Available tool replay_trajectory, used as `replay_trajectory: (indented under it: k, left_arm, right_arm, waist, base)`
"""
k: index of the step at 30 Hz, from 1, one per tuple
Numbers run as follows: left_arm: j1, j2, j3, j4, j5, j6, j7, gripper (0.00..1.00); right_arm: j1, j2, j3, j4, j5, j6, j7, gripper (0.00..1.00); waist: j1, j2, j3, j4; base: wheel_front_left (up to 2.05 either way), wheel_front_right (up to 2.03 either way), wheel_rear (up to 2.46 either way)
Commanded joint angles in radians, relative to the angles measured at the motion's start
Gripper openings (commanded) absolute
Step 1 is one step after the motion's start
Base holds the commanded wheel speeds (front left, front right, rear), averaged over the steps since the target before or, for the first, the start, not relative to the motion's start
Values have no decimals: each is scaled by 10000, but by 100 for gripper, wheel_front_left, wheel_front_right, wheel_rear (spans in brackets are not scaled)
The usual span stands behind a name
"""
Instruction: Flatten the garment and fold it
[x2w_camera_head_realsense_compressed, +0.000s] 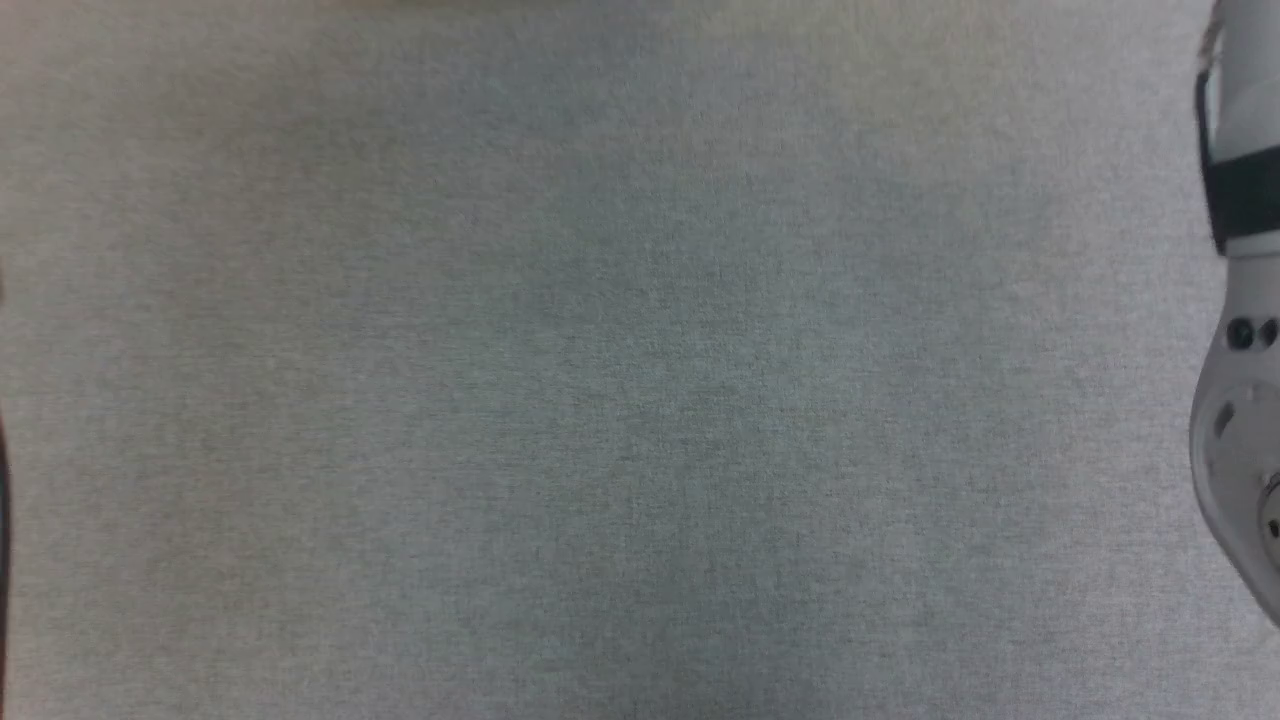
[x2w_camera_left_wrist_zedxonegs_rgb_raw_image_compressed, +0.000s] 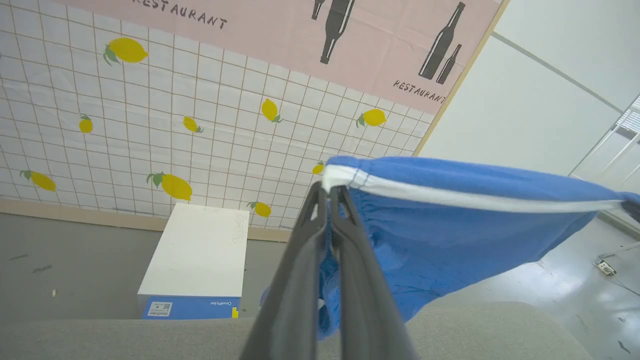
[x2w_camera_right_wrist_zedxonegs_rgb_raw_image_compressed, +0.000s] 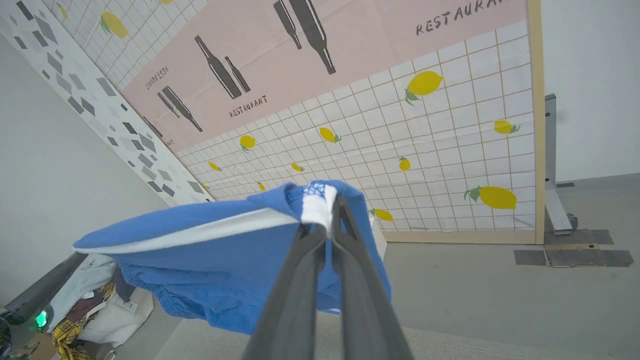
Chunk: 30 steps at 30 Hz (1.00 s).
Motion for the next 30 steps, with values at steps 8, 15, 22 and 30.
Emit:
replay_trajectory:
  k: [8, 15, 22, 30]
  left_arm:
    - [2760, 228, -1107, -1318, -1797, -3, -770, 0]
    - [5964, 434, -1571, -2822, -2771, -4, -1793, 0]
    - [9537, 426, -2160, -4153, -2913, 371, -2281, 0]
    - [12395, 834, -2505, -5482, -3049, 1525, -2356, 0]
  right_arm:
    - [2898, -229, 977, -771, 1630, -23, -674, 0]
    - [7953, -229, 1280, -4232, 2819, -23, 43, 0]
    - [13447, -229, 414, -7999, 3525, -23, 1319, 0]
    - [17726, -229, 108, -10594, 4644, -23, 2798, 0]
  waist:
    - [-2, 0, -52, 97]
    - [-2, 0, -1304, 224]
    - [-2, 0, -2428, 359]
    - [-2, 0, -3134, 449]
  base:
    - [0, 0, 0]
    - [0, 0, 0]
    - [0, 0, 0]
    - [0, 0, 0]
